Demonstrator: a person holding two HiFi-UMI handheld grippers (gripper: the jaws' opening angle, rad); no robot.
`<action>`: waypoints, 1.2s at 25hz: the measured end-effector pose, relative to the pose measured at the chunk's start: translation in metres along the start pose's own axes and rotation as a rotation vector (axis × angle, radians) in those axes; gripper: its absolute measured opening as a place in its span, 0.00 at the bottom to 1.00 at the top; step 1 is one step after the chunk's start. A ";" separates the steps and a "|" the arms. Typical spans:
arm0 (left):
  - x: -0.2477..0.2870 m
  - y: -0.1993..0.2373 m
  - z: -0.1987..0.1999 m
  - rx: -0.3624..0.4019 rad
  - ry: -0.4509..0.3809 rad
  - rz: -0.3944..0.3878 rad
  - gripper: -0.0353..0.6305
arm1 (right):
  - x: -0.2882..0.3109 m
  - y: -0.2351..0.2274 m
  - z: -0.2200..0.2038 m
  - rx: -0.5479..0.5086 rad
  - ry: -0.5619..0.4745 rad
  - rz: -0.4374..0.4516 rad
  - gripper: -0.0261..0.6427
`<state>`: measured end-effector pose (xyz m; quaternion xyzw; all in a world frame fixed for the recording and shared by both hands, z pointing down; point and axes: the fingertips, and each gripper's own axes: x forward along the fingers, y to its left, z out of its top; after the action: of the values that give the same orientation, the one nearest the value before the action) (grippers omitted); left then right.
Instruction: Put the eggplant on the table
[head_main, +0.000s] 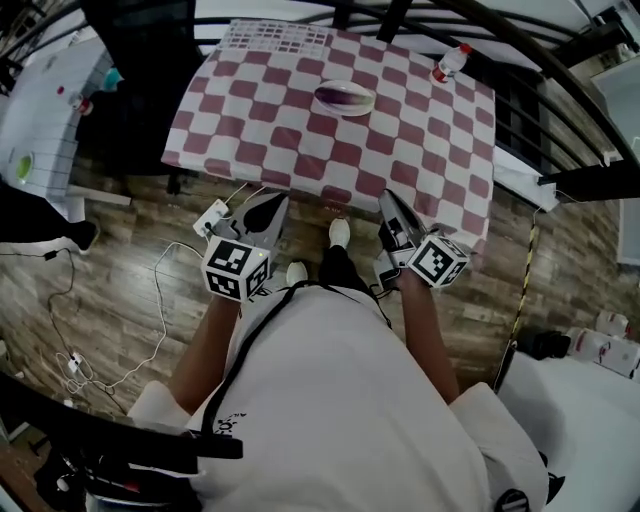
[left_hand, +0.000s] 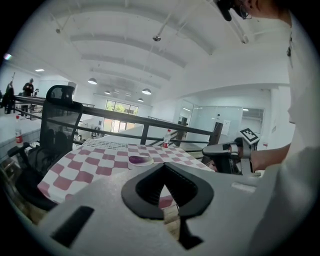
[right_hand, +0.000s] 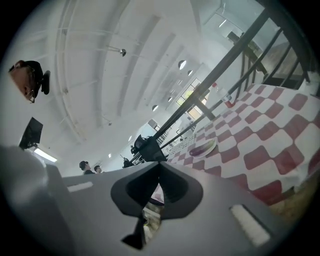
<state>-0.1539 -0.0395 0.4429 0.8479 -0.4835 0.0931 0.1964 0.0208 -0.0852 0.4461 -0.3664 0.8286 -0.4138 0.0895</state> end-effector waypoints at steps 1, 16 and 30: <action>-0.004 -0.004 0.001 0.003 -0.006 -0.005 0.06 | -0.007 0.003 0.001 -0.006 -0.010 -0.003 0.05; 0.014 -0.071 0.020 0.033 -0.045 -0.029 0.06 | -0.064 0.015 0.028 -0.049 -0.035 0.059 0.05; 0.043 -0.116 0.028 0.058 -0.041 -0.011 0.06 | -0.100 -0.004 0.055 -0.188 0.015 0.080 0.05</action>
<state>-0.0336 -0.0323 0.4040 0.8576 -0.4798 0.0888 0.1622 0.1191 -0.0524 0.3985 -0.3366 0.8784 -0.3331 0.0652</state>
